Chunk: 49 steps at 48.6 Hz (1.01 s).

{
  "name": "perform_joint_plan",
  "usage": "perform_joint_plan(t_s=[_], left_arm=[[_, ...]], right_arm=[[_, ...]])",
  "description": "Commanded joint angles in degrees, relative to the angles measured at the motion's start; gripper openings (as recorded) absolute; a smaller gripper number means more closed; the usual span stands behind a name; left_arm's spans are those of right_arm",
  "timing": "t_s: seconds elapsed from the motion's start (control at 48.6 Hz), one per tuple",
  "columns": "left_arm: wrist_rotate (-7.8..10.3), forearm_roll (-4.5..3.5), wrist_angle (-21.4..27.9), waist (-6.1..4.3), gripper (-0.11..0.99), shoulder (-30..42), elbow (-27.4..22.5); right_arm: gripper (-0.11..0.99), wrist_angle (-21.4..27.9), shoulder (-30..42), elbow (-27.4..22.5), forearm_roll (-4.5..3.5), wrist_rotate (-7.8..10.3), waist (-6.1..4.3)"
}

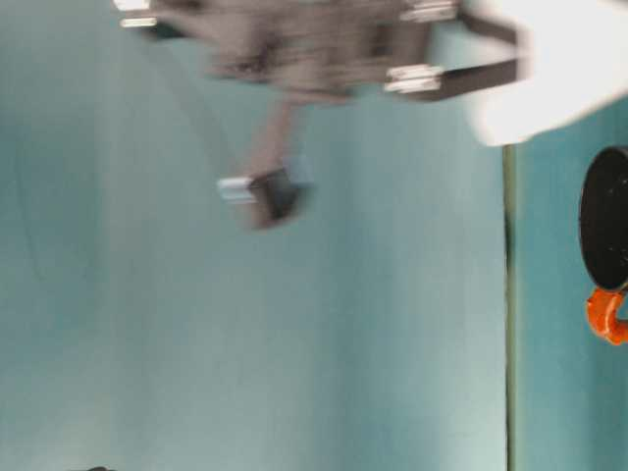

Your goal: Put the paper cup into the moved red handle cup holder.

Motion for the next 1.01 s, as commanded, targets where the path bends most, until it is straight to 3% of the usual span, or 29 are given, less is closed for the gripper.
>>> perform_joint_plan(t_s=[0.0,0.206,0.453,0.597,0.782,0.988], left_arm=[[-0.09,0.09,-0.4,-0.09,0.95,-0.4,-0.5],[-0.88,0.09,-0.3,-0.18,0.95,-0.4,-0.5],[-1.23,0.09,-0.2,-0.09,0.95,-0.6,-0.4],[-0.97,0.09,-0.1,-0.09,0.95,-0.5,-0.4],[-0.88,0.09,-0.1,-0.09,0.95,-0.5,-0.4],[-0.97,0.09,-0.1,-0.18,0.95,-0.5,-0.3]], right_arm=[[-0.10,3.8,-3.1,-5.2,-0.26,0.00,-1.14],[-0.11,7.5,-2.0,-12.9,-0.09,0.00,-1.41],[-0.11,6.6,1.3,-17.1,0.00,-0.09,-1.32],[-0.11,4.2,3.2,-17.1,0.00,0.00,-1.14],[-0.11,0.2,6.1,-16.2,-0.09,-0.09,-0.18],[-0.11,-5.4,8.7,-12.1,-0.09,0.00,0.79]])
